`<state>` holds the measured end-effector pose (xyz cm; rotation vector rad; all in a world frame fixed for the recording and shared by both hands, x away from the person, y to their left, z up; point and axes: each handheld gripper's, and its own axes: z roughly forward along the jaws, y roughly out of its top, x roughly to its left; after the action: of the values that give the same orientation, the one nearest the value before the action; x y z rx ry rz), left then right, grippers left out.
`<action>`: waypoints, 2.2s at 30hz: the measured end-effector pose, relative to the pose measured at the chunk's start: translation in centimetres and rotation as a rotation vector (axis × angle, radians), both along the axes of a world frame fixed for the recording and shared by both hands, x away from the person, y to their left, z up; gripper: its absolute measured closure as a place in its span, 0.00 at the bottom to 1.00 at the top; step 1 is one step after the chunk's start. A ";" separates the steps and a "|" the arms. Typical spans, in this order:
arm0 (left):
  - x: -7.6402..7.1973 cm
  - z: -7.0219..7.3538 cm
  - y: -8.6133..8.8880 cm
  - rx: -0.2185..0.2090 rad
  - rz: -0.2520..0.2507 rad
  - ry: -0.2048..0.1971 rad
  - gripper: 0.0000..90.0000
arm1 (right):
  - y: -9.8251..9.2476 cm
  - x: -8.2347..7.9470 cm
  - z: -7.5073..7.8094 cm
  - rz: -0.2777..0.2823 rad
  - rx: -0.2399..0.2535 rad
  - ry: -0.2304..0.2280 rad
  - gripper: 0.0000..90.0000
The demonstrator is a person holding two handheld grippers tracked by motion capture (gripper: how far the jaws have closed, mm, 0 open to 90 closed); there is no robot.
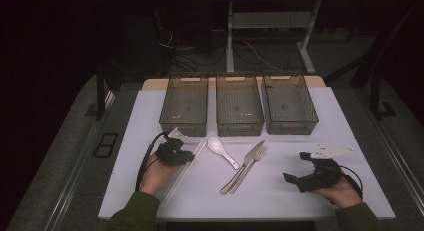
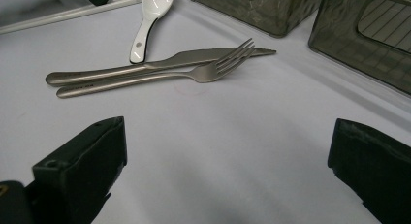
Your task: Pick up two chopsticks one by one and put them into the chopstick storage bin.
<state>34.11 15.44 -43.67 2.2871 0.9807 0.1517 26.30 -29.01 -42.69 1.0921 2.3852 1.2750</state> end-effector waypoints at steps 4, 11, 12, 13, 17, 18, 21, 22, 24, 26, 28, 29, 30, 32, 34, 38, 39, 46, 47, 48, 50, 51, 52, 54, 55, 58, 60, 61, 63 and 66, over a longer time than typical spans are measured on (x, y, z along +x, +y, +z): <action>-0.1 0.0 -0.2 0.013 0.015 -0.003 0.88 | 0.0 0.0 0.0 0.001 -0.003 0.000 0.01; 0.0 0.1 -0.1 0.011 0.040 0.007 0.90 | 0.0 0.0 0.0 0.002 -0.003 -0.001 0.01; 0.0 0.1 0.0 0.015 0.035 0.006 0.91 | 0.0 0.0 0.0 0.002 -0.003 -0.001 0.01; 0.0 0.1 0.1 0.017 0.033 0.005 0.91 | 0.0 0.0 0.0 0.002 -0.003 -0.003 0.01; 0.0 0.1 0.0 0.016 0.054 0.009 0.92 | 0.0 0.0 0.0 0.003 -0.004 -0.004 0.01; 0.0 0.2 0.0 0.021 0.056 0.005 0.92 | 0.0 0.0 0.0 0.003 -0.004 -0.004 0.01; 0.1 0.2 0.2 0.025 0.052 0.006 0.93 | 0.0 0.0 0.0 0.002 -0.002 -0.005 0.01; 0.1 0.2 0.3 0.022 0.053 0.008 0.93 | 0.0 0.0 0.0 0.002 -0.002 -0.005 0.01; 0.1 0.2 0.3 0.022 0.051 0.004 0.93 | 0.0 0.0 0.0 0.000 -0.001 -0.001 0.01; 0.0 0.1 0.1 0.032 0.048 -0.006 0.92 | 0.0 0.0 0.0 0.001 -0.002 -0.001 0.01; -0.1 0.1 0.1 0.041 0.042 -0.018 0.91 | 0.0 0.0 0.0 0.002 -0.003 -0.006 0.01; -0.2 0.1 0.0 0.044 0.042 -0.020 0.91 | 0.0 0.0 0.0 0.003 -0.002 -0.006 0.01; -0.2 0.1 0.0 0.052 0.036 -0.026 0.91 | 0.0 0.0 0.0 0.002 -0.003 -0.005 0.01; -0.4 0.1 -0.1 0.060 0.033 -0.039 0.91 | 0.0 0.0 0.0 0.002 -0.002 -0.005 0.01; -0.4 0.0 -0.1 0.059 0.035 -0.040 0.91 | 0.0 0.0 0.0 0.002 -0.003 -0.005 0.01; -0.4 0.0 0.0 0.047 0.039 -0.039 0.92 | 0.1 0.0 0.0 0.001 -0.004 -0.002 0.01; -0.4 0.0 0.1 0.048 0.040 -0.038 0.93 | 0.1 0.0 0.0 0.001 -0.003 -0.003 0.01; -0.4 0.0 0.3 0.028 0.041 -0.033 0.93 | 0.0 0.0 0.0 0.000 0.000 -0.003 0.01; -0.4 0.1 0.4 0.026 0.038 -0.024 0.93 | 0.0 0.0 0.0 0.000 0.000 -0.004 0.01; -0.4 0.2 0.4 0.024 0.035 -0.032 0.93 | 0.0 0.0 0.0 0.000 0.001 -0.004 0.01; -0.5 0.5 0.6 0.013 0.039 -0.032 0.93 | 0.0 0.0 0.0 0.001 0.001 -0.003 0.01; -0.5 0.7 0.7 0.010 0.033 -0.030 0.93 | 0.0 0.0 0.0 0.000 0.001 -0.003 0.01; -0.6 0.8 0.8 0.000 0.040 -0.033 0.93 | 0.0 0.0 0.0 0.000 0.000 -0.002 0.01; -0.7 1.0 0.9 -0.005 0.030 -0.037 0.93 | 0.0 0.0 0.0 -0.001 0.000 -0.002 0.01; -0.7 1.1 0.9 -0.011 0.028 -0.042 0.93 | 0.0 0.0 0.0 -0.001 0.000 -0.002 0.01; -0.8 1.3 0.9 -0.022 0.019 -0.050 0.93 | 0.0 0.0 0.0 -0.002 -0.001 -0.002 0.01; -0.8 1.6 0.9 -0.029 0.010 -0.054 0.93 | 0.0 0.0 0.0 -0.002 -0.001 -0.002 0.01; -0.9 1.7 0.8 -0.035 0.009 -0.058 0.93 | 0.0 0.0 0.0 -0.001 -0.002 -0.002 0.01; -0.9 2.0 0.8 -0.048 0.005 -0.064 0.93 | 0.0 0.0 0.0 -0.001 -0.002 -0.002 0.01; -1.0 2.5 0.8 -0.064 -0.001 -0.073 0.93 | 0.0 0.0 0.0 0.000 -0.002 -0.002 0.01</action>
<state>33.14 16.24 -41.19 2.2085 0.9343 0.1992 26.31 -29.02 -42.73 1.0899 2.3841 1.2731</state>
